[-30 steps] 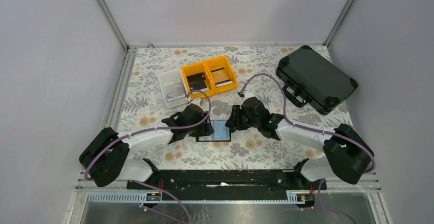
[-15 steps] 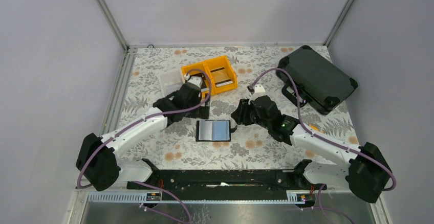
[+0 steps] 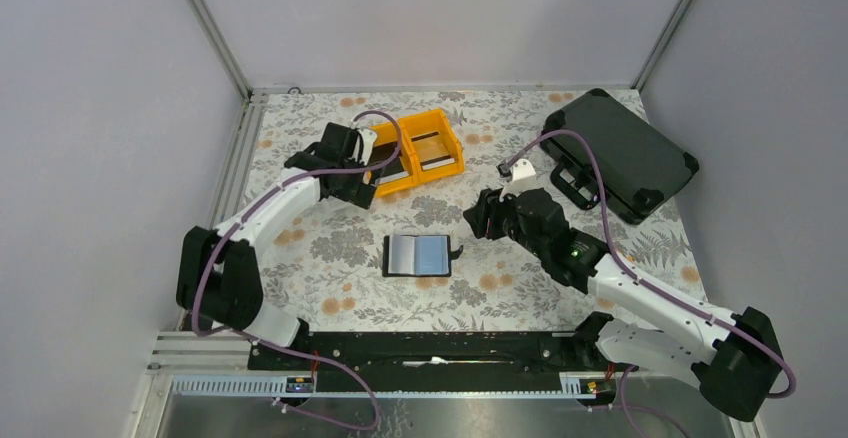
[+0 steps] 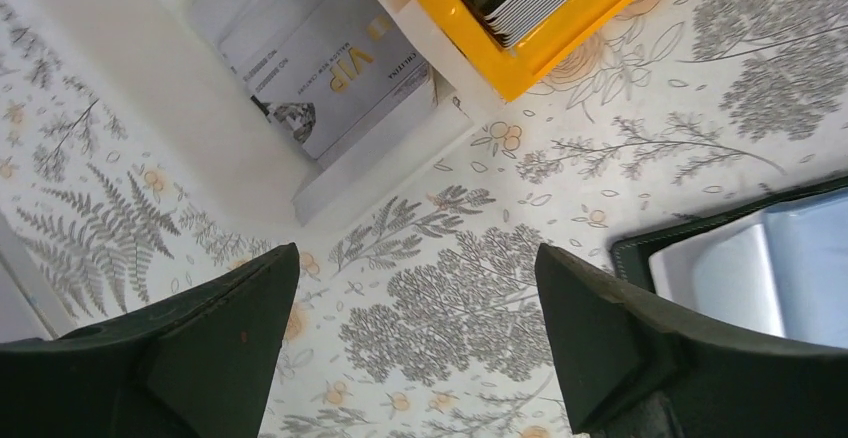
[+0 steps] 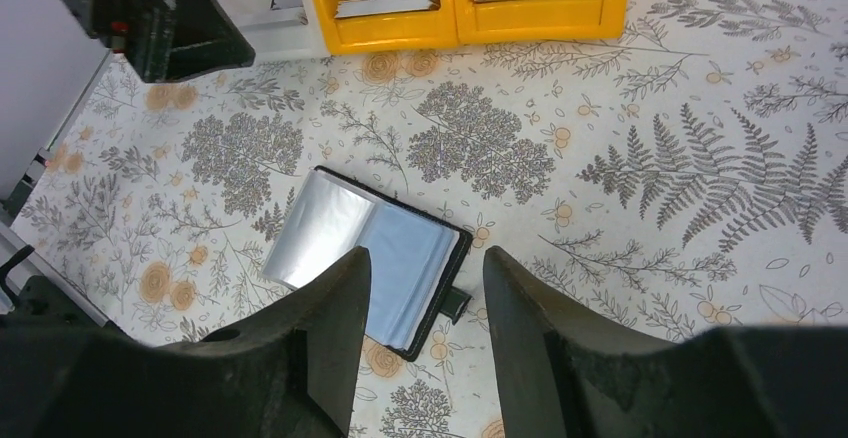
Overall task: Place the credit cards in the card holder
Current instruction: Pick up the credit card from the storage box.
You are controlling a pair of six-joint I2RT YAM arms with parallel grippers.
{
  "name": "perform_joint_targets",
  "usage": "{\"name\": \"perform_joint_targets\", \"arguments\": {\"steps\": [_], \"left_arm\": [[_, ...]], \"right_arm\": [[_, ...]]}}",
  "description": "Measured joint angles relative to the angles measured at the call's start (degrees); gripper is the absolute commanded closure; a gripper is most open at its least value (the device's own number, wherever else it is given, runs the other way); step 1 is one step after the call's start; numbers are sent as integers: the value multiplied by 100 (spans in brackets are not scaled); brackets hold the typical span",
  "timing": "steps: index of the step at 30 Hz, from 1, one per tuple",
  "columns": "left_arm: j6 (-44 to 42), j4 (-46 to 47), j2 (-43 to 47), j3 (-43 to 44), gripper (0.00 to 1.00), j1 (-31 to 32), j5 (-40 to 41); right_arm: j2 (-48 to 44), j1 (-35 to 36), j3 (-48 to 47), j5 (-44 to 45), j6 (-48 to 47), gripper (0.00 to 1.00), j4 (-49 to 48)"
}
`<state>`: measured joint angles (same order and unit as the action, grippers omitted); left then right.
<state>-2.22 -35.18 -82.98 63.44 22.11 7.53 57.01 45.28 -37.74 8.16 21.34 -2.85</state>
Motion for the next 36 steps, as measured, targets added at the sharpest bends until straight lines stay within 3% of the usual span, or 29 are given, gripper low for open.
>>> {"name": "perform_joint_targets", "arguments": {"steps": [16,36], "left_arm": [[-1539,240,-1331,662,12,-793,-1604],[-1731,361,-1814,710,13,-903,-1768]], "right_arm": [[-494,-35,236,37,-363,44,22],[-496,-46,330,20,-444,45,83]]}}
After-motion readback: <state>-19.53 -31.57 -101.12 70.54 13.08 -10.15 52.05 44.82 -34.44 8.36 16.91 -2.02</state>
